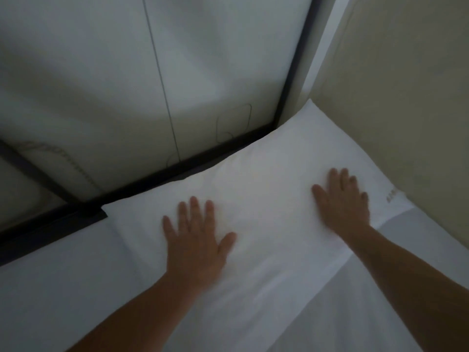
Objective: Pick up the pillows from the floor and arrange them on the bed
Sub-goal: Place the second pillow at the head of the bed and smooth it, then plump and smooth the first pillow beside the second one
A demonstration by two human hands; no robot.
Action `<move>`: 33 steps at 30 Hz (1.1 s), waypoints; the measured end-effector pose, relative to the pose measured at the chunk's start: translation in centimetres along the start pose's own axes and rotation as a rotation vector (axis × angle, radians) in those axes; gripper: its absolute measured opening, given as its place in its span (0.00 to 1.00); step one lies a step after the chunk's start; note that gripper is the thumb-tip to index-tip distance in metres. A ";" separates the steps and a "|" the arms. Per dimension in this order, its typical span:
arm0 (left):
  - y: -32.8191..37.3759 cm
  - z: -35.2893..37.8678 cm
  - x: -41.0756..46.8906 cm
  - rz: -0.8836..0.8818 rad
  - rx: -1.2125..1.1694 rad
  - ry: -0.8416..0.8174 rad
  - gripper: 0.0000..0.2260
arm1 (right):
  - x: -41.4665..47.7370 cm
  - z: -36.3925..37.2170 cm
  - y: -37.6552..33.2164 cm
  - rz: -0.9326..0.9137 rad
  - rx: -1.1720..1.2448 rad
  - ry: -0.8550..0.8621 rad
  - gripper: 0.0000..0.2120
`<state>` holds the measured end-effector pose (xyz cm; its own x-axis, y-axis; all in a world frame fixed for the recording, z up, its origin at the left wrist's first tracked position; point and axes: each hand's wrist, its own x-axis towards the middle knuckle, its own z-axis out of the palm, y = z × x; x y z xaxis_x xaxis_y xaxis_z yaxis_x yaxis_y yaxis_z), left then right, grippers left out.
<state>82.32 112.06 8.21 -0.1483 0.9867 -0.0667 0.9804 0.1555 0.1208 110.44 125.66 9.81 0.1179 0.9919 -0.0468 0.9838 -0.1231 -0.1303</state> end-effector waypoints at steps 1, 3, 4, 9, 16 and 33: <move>1.4 -0.1 -0.9 0.084 -0.023 0.017 0.35 | -1.3 0.1 -1.5 -0.115 0.021 0.006 0.32; 3.0 0.5 -3.7 0.211 -0.054 0.011 0.33 | -5.2 0.6 -5.0 -0.386 -0.001 -0.017 0.31; 2.8 1.0 -5.2 0.215 -0.059 0.017 0.33 | -7.5 1.0 -6.8 -0.501 -0.039 -0.040 0.31; -4.0 1.7 -12.0 0.103 0.071 0.096 0.30 | -19.9 4.9 -11.9 -1.079 -0.190 -0.099 0.27; -14.6 -4.7 -17.0 0.289 0.059 -0.092 0.17 | -14.6 1.9 -17.4 -0.819 0.207 0.017 0.25; -20.8 -12.1 -23.4 0.347 -0.268 -0.201 0.26 | -28.5 -2.0 -33.6 -0.591 0.191 -0.426 0.24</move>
<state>63.78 86.34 19.27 0.2355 0.9579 -0.1640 0.8958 -0.1485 0.4190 74.32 101.55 17.47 -0.5232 0.8016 -0.2892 0.8218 0.3847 -0.4203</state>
